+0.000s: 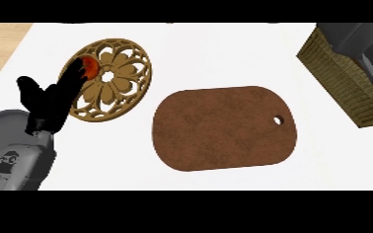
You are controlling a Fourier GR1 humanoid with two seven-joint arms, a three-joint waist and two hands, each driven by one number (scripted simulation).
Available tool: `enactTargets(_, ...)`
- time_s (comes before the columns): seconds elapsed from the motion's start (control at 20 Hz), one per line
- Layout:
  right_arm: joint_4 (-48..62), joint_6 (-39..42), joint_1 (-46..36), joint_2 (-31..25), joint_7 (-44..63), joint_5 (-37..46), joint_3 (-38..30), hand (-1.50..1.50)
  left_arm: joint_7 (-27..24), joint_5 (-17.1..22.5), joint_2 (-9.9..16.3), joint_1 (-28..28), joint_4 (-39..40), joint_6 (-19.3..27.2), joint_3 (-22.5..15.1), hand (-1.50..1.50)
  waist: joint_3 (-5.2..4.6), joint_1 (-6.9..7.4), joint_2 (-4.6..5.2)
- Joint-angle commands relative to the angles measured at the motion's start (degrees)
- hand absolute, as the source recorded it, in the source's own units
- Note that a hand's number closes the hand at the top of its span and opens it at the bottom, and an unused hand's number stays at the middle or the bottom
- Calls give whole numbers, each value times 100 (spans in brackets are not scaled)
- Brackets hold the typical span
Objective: Pick the pear from the cutting board and place it in the basket
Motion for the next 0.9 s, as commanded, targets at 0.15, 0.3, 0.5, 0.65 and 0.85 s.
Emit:
enactTargets(0.15, -1, 383, 289, -444, 862, 434, 348, 150, -106, -31, 80, -5, 165, -68, 170, 0, 2, -86, -11)
enactTargets(0.3, -1, 336, 466, -691, 602, 358, 228, 150, 4, -85, -27, -52, 95, 39, 131, 0, 9, -134, -32)
enactTargets(0.5, -1, 208, 734, -881, 265, 251, 54, 150, -164, 56, 189, 25, 296, -323, 364, 0, 10, -148, -41)
enactTargets(0.65, -2, 267, 981, -1068, -77, 260, 4, 150, -34, 74, 220, 215, -33, -309, 397, 0, 13, -130, -63)
enactTargets(0.85, -184, -227, 1415, -1297, -381, 96, -248, 150, -125, -93, 63, 318, -19, -149, 375, 0, 16, -189, -78)
